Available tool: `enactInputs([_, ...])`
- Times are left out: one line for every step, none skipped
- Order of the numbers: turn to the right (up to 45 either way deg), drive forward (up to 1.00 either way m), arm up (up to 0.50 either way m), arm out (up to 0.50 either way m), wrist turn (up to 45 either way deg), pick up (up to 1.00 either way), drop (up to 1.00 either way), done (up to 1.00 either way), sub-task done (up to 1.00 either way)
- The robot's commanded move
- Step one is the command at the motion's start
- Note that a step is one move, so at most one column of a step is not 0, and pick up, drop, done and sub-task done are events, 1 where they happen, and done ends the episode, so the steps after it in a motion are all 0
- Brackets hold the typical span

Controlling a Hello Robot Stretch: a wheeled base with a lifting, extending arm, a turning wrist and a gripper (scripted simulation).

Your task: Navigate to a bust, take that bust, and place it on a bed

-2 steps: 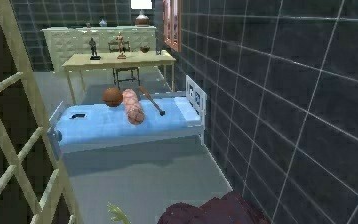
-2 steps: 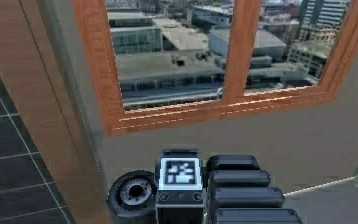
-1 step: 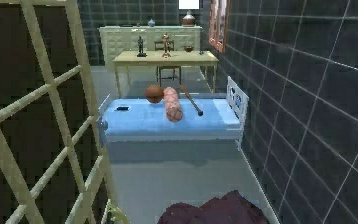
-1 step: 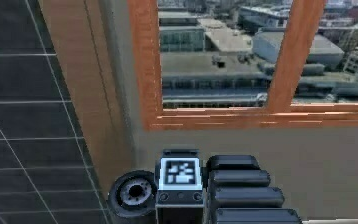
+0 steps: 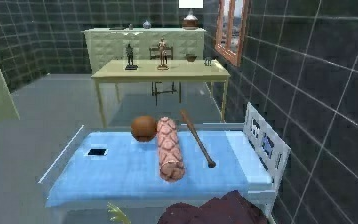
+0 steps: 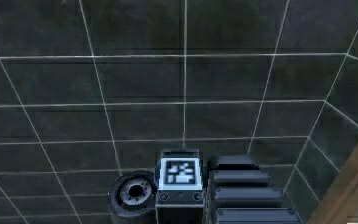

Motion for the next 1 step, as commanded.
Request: enactInputs([-3.0, 0.00, 0.00, 0.00, 0.0, 0.00, 0.00, 0.00, 0.00])
